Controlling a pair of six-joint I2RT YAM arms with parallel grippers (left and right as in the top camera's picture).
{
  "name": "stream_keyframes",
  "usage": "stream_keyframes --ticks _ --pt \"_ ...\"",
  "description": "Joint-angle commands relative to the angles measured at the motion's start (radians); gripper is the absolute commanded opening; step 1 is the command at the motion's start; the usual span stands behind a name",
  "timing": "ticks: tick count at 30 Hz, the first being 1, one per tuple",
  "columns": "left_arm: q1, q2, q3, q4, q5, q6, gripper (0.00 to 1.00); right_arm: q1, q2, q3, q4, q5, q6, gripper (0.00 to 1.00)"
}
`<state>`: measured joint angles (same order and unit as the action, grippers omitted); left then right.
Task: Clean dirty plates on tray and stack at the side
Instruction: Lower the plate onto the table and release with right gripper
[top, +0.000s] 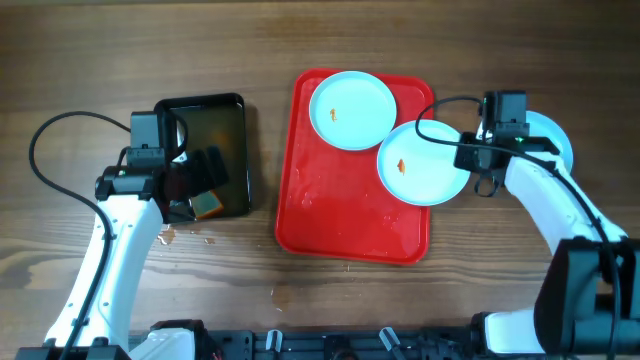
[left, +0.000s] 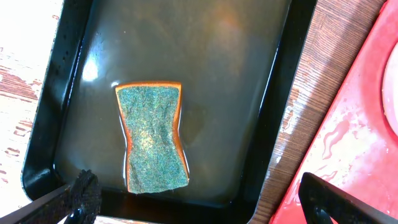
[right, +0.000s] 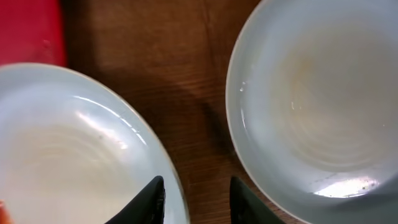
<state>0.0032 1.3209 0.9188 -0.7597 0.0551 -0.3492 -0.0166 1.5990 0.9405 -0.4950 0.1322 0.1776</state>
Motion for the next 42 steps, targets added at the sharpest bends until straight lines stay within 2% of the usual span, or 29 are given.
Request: stream_keyframes --ticks 1,2,6,8,10,15,16,19,20,23,28,31,37,42 --pt "0.008 -0.010 0.007 -0.001 0.016 0.005 1.00 0.003 0.021 0.017 -0.035 -0.036 0.010 0.10" --pt "0.008 -0.010 0.007 -0.001 0.016 0.005 1.00 0.004 0.012 0.017 -0.043 -0.069 0.008 0.05" --pt "0.008 -0.010 0.007 -0.001 0.016 0.005 1.00 0.023 -0.074 0.017 -0.109 -0.207 0.028 0.04" --pt "0.008 -0.010 0.007 -0.001 0.016 0.005 1.00 0.050 -0.138 0.017 -0.182 -0.237 0.105 0.04" --pt "0.008 -0.010 0.007 0.000 0.016 0.005 1.00 0.090 -0.184 0.017 -0.249 -0.246 0.166 0.04" --pt "0.008 -0.010 0.007 -0.001 0.016 0.005 1.00 0.219 -0.201 0.015 -0.312 -0.244 0.201 0.04" --pt "0.008 -0.010 0.007 -0.001 0.016 0.005 1.00 0.251 -0.192 0.014 -0.321 -0.227 0.219 0.05" --pt "0.008 -0.010 0.007 -0.001 0.016 0.005 1.00 0.272 -0.162 0.014 -0.312 -0.010 0.257 0.13" --pt "0.008 -0.010 0.007 -0.001 0.016 0.005 1.00 0.264 -0.144 0.014 -0.292 0.089 0.279 0.20" --pt "0.008 -0.010 0.007 -0.001 0.016 0.005 1.00 0.223 -0.085 0.014 -0.187 0.169 0.228 0.23" --pt "0.008 -0.010 0.007 -0.001 0.016 0.005 1.00 0.183 0.019 0.014 -0.022 -0.029 -0.027 0.28" --pt "0.008 -0.010 0.007 -0.001 0.016 0.005 1.00 0.183 0.072 0.014 -0.023 -0.013 -0.016 0.28" --pt "0.008 -0.010 0.007 -0.001 0.016 0.005 1.00 0.183 0.078 0.015 -0.078 -0.067 0.009 0.09" --pt "0.008 -0.010 0.007 -0.001 0.016 0.005 1.00 0.183 0.024 0.015 -0.148 -0.116 -0.021 0.09"
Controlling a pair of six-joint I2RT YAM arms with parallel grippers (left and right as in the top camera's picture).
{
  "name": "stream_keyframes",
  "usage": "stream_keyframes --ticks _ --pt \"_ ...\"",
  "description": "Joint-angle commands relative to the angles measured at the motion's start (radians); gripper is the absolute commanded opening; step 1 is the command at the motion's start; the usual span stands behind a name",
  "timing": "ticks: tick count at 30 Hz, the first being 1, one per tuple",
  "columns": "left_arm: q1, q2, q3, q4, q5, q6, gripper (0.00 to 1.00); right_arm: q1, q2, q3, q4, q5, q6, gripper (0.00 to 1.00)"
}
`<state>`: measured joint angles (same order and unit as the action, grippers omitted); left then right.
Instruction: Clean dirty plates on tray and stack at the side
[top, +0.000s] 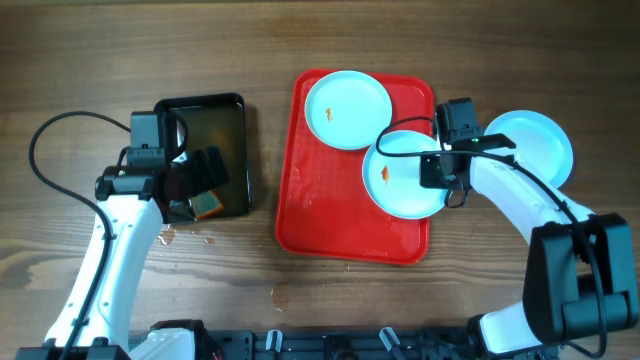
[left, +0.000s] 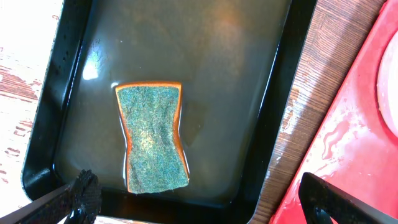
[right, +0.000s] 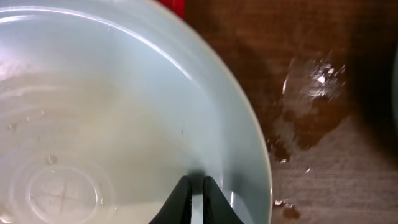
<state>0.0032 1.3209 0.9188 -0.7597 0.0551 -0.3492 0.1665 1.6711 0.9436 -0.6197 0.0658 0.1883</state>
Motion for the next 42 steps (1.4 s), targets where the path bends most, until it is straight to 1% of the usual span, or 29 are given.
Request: stream_keyframes --ticks 1,3,5,7,11,14,15,18,19,20,23,28,32,34,35,36,37,40,42 --pt "0.008 -0.010 0.007 -0.001 0.016 0.005 1.00 -0.002 -0.072 0.012 -0.027 -0.028 -0.032 0.13" --pt "0.008 -0.010 0.007 -0.001 0.016 0.005 1.00 -0.012 -0.121 0.012 -0.018 0.018 -0.028 0.19" --pt "0.008 -0.010 0.007 -0.001 0.016 0.005 1.00 -0.029 -0.162 0.012 0.008 0.064 -0.029 0.30" --pt "0.008 -0.010 0.007 0.000 0.016 0.005 1.00 -0.043 -0.172 0.012 0.035 0.069 -0.032 0.34" --pt "0.008 -0.010 0.007 0.000 0.016 0.005 1.00 -0.058 -0.138 0.011 0.042 0.069 -0.035 0.35" --pt "0.008 -0.010 0.007 0.000 0.016 0.005 1.00 -0.058 -0.064 0.011 0.032 0.069 -0.029 0.35" --pt "0.008 -0.010 0.007 0.000 0.016 0.005 1.00 -0.058 -0.039 0.011 0.029 0.068 -0.028 0.32" --pt "0.008 -0.010 0.007 0.000 0.016 0.005 1.00 -0.058 0.008 0.011 0.011 0.042 -0.029 0.14" --pt "0.008 -0.010 0.007 0.000 0.016 0.005 1.00 -0.057 0.008 0.012 0.005 0.023 -0.030 0.06" --pt "0.008 -0.010 0.007 0.000 0.016 0.005 1.00 -0.054 0.002 0.012 -0.003 -0.002 -0.030 0.04" --pt "0.008 -0.010 0.007 0.000 0.016 0.005 1.00 -0.035 -0.049 0.014 -0.040 -0.088 -0.029 0.04" --pt "0.008 -0.010 0.007 0.000 0.016 0.005 1.00 0.039 -0.134 0.014 -0.111 -0.099 -0.003 0.04" --pt "0.008 -0.010 0.007 0.000 0.016 0.005 1.00 0.128 -0.139 0.013 -0.119 -0.100 -0.005 0.04" --pt "0.008 -0.010 0.007 0.000 0.016 0.005 1.00 0.155 -0.137 0.012 -0.129 -0.101 0.038 0.04" --pt "0.008 -0.010 0.007 0.000 0.016 0.005 1.00 0.164 -0.135 0.011 -0.134 -0.101 0.064 0.10" --pt "0.008 -0.010 0.007 0.000 0.016 0.005 1.00 0.168 -0.134 0.012 -0.134 -0.101 0.080 0.20" --pt "0.008 -0.010 0.007 0.000 0.016 0.005 1.00 0.168 -0.131 0.012 -0.130 -0.101 0.090 0.24" --pt "0.008 -0.010 0.007 0.000 0.016 0.005 1.00 0.168 -0.121 0.011 -0.110 -0.101 0.092 0.27" --pt "0.008 -0.010 0.007 0.000 0.016 0.005 1.00 0.168 -0.107 0.006 -0.097 -0.106 0.074 0.26"
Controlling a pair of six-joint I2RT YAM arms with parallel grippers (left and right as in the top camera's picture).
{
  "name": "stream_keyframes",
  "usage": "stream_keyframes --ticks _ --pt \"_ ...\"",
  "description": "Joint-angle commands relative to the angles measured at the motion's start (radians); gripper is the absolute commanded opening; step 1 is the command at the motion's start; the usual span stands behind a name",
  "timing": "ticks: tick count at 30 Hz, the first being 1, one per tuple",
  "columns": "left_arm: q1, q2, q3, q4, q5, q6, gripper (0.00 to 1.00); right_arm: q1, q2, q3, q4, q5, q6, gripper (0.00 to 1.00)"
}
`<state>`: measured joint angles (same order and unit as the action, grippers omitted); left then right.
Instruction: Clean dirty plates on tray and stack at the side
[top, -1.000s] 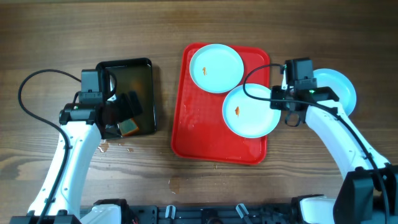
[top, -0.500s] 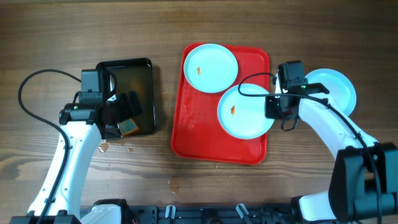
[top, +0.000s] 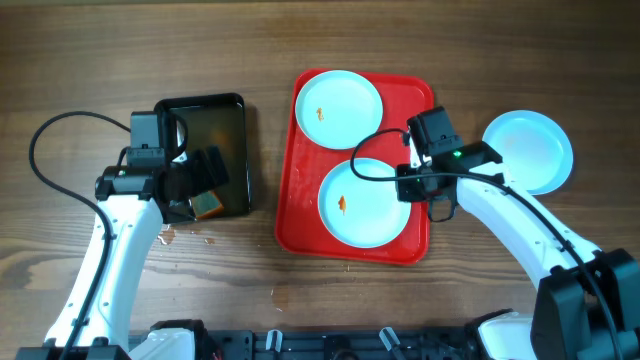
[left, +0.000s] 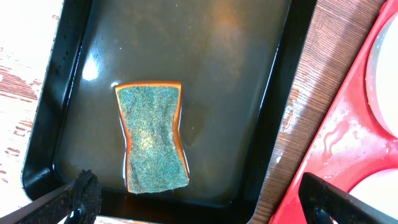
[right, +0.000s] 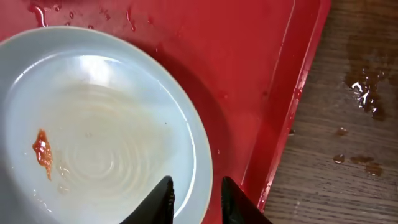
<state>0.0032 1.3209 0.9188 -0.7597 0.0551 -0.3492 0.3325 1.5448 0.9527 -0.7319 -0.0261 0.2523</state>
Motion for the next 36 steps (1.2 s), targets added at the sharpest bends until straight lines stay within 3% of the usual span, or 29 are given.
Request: stream_keyframes --ticks 1,5,9,15,20,23,29,33,36 --pt "0.008 -0.010 0.007 0.000 0.016 0.004 1.00 0.002 0.025 -0.010 0.022 -0.019 0.009 0.26" --pt "0.008 -0.010 0.007 -0.001 0.022 -0.003 1.00 0.002 0.065 -0.057 0.077 -0.020 0.009 0.27" --pt "0.008 -0.010 0.007 0.000 0.159 -0.002 1.00 0.002 0.101 -0.068 0.095 -0.028 0.022 0.25" --pt "0.008 -0.010 0.007 0.000 0.161 -0.002 1.00 0.002 0.122 -0.115 0.119 -0.027 0.047 0.22" --pt "0.008 -0.010 0.007 -0.001 0.161 -0.001 1.00 0.002 0.124 -0.158 0.180 -0.028 0.067 0.07" --pt "0.008 -0.008 0.005 -0.003 0.147 0.005 1.00 0.002 0.123 -0.158 0.192 -0.028 0.093 0.04" --pt "0.007 0.051 -0.029 0.021 -0.069 -0.063 0.52 0.002 0.123 -0.158 0.188 -0.028 0.098 0.04" --pt "0.007 0.158 -0.063 0.096 -0.105 -0.082 0.57 0.002 0.123 -0.158 0.188 -0.029 0.099 0.04" --pt "0.007 0.246 -0.068 0.135 -0.106 -0.081 0.55 0.002 0.123 -0.158 0.189 -0.043 0.098 0.05"
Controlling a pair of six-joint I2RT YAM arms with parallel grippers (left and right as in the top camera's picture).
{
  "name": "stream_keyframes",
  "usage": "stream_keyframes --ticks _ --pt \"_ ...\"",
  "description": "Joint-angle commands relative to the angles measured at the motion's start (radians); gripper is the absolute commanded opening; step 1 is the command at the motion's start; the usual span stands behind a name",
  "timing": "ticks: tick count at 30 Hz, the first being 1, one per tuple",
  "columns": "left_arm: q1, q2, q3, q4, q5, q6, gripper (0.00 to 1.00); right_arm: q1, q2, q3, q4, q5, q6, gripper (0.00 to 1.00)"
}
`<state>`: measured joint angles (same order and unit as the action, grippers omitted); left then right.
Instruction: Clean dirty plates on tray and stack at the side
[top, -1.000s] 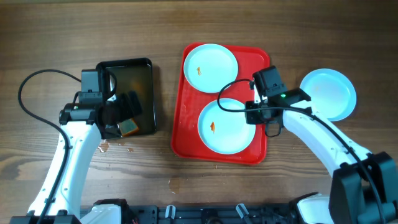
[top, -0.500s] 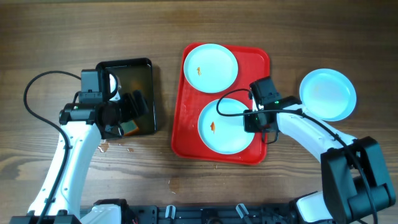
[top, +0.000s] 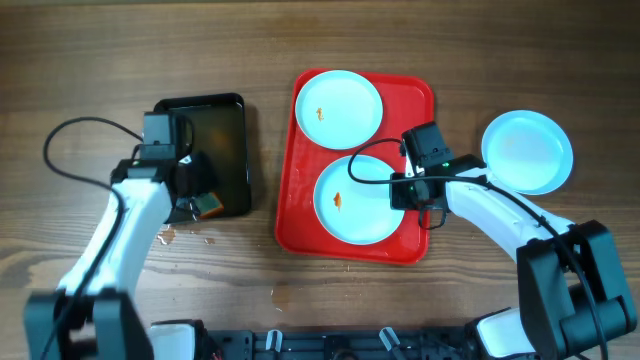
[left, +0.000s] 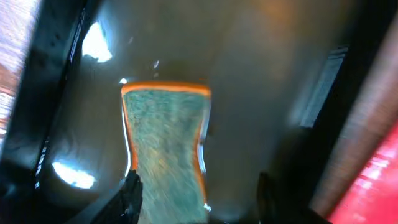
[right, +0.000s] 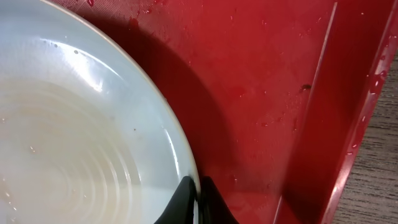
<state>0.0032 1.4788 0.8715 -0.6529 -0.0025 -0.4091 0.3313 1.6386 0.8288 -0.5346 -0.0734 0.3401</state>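
Observation:
Two pale blue plates sit on the red tray (top: 300, 215). The far plate (top: 340, 108) and the near plate (top: 358, 200) each carry an orange smear. My right gripper (top: 411, 192) is shut on the near plate's (right: 81, 137) right rim, its fingertips (right: 186, 190) pinching the edge. A clean plate (top: 527, 152) lies on the table to the right. A green-topped, orange-edged sponge (left: 165, 140) lies in the wet black pan (top: 238, 150). My left gripper (left: 198, 193) hangs open low over it, one finger (left: 132, 191) at the sponge's left edge, the other well to its right.
The tray floor (right: 280, 74) is wet with droplets, and its raised right rim (right: 367, 112) is close to my right fingers. Small crumbs and wet spots lie on the wooden table (top: 190, 238) in front of the pan.
My left gripper has come down close over the sponge, still open. My right gripper, open beside the near plate's rim before, is now shut on that rim. The plate sits slightly further left.
The near plate first hung over the tray's right edge with my right gripper open at its rim. Then the gripper was shut on it further inside the tray, then open with the plate at the tray's front middle. My left gripper stayed high over the pan until now.

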Motion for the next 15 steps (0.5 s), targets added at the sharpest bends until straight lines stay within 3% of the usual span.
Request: stream_keyframes --ticks 1,4,6,15 --pt "0.007 0.115 -0.020 0.041 -0.048 -0.022 0.52 0.003 0.029 -0.034 -0.008 0.002 0.011 0.04" --pt "0.007 0.187 -0.020 0.087 -0.048 -0.022 0.32 0.003 0.029 -0.034 -0.008 -0.003 0.012 0.04" --pt "0.007 0.206 -0.020 0.101 -0.047 -0.021 0.04 0.003 0.029 -0.034 -0.008 -0.007 0.014 0.04" --pt "0.007 0.045 0.182 -0.100 -0.040 -0.013 0.04 0.003 0.029 -0.034 -0.009 -0.006 0.028 0.04"
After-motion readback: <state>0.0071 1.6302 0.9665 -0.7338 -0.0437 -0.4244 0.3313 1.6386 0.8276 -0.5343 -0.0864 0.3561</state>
